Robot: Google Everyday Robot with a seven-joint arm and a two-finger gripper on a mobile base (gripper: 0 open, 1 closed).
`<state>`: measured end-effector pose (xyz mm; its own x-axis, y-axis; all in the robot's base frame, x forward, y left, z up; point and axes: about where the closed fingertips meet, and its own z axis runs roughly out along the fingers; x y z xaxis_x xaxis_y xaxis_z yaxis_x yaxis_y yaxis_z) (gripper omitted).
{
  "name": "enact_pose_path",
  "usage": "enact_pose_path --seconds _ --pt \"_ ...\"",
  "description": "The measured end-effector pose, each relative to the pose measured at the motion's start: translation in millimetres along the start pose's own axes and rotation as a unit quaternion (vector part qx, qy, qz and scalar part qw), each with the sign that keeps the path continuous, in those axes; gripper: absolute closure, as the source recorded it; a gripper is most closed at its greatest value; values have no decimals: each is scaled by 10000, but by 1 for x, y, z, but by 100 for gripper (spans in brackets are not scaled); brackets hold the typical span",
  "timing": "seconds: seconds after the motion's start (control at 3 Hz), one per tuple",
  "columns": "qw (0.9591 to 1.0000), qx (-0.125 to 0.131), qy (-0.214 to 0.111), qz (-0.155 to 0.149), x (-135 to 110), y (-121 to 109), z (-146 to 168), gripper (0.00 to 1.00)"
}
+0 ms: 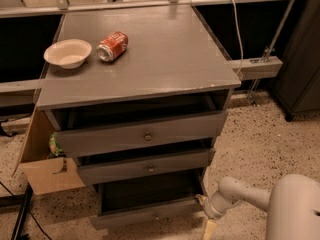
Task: Open bottom drawer
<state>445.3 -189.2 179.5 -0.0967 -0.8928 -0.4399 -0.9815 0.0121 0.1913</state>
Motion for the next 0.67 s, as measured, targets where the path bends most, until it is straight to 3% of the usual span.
enact_pose_path --seconds 0.33,0.67 --pt "9998 -177 -2 119 0 5 -3 0" --pt "9998 -178 -2 119 0 5 -3 0"
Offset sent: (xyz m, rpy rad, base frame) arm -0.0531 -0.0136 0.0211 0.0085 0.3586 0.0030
